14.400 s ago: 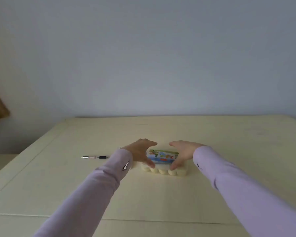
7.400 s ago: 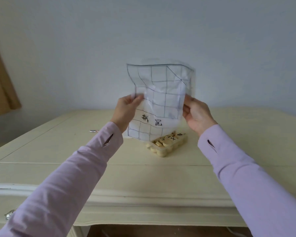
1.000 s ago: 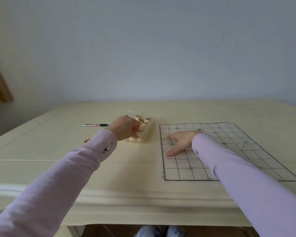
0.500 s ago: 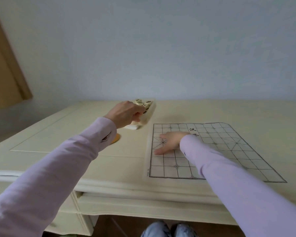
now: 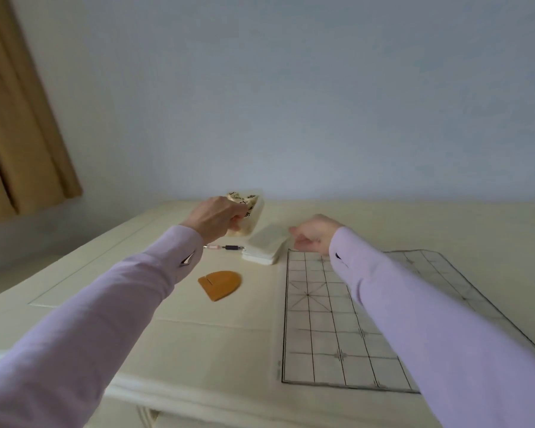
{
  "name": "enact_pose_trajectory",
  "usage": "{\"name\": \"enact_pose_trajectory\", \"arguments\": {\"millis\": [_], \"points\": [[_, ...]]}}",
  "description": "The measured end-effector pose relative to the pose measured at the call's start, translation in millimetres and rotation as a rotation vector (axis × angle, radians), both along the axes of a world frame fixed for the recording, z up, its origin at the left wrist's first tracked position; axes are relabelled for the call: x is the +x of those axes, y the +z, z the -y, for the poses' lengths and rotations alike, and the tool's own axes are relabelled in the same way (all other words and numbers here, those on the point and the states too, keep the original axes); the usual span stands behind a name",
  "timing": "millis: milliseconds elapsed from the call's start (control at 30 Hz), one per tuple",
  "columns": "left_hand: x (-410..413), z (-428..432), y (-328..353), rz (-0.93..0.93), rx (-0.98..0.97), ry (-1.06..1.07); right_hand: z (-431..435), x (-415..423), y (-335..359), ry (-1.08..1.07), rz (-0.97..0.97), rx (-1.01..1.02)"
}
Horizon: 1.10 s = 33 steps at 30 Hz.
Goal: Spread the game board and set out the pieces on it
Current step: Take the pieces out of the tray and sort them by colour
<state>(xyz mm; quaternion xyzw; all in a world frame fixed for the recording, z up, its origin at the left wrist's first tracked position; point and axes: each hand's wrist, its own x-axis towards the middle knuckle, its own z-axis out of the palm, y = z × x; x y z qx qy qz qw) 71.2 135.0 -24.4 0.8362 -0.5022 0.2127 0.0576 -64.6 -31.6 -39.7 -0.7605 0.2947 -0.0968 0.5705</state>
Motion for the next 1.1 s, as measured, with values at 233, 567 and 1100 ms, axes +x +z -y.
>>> {"name": "enact_pose_trajectory", "arguments": {"millis": [233,567,1100], "points": [[56,29,-14,0.019,0.044,0.113,7,50,-12,0.37,-0.318,-0.538],[79,42,-36,-0.08,0.021,0.231,10,71,-19,0.35,-0.294,-0.573],[34,55,-45,-0.302,0.225,0.013,22,84,-41,-0.183,0.013,-0.047]]}}
